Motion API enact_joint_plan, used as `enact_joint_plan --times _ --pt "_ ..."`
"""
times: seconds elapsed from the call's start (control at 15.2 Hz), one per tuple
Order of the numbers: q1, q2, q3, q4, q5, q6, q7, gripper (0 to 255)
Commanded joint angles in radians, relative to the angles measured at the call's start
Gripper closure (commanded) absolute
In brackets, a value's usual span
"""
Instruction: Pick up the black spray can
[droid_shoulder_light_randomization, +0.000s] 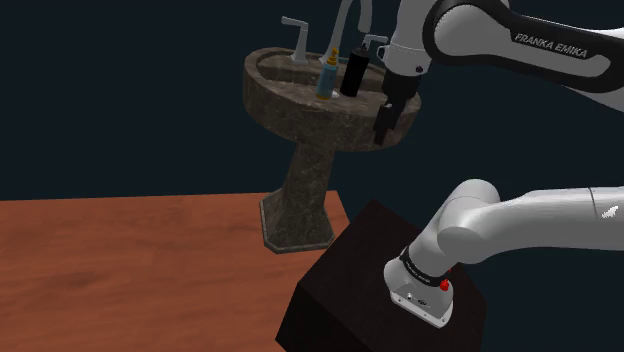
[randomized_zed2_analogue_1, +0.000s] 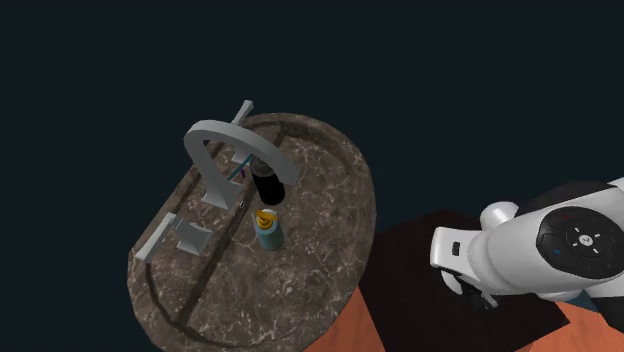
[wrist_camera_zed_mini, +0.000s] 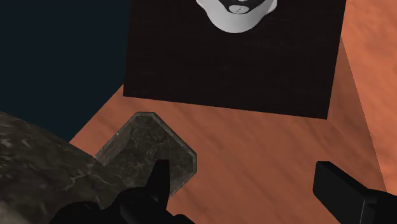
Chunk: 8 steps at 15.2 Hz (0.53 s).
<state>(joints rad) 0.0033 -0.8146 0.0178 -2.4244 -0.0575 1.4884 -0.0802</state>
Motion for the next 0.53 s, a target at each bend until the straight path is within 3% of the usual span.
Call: enact_joint_plan --times 0.0,0.46 --pt "0.000 0.000 0.000 0.000 0.000 0.000 0.000 0" --pt "-0.055 0.133 -0.111 0.074 -0.061 0.170 -0.068 0"
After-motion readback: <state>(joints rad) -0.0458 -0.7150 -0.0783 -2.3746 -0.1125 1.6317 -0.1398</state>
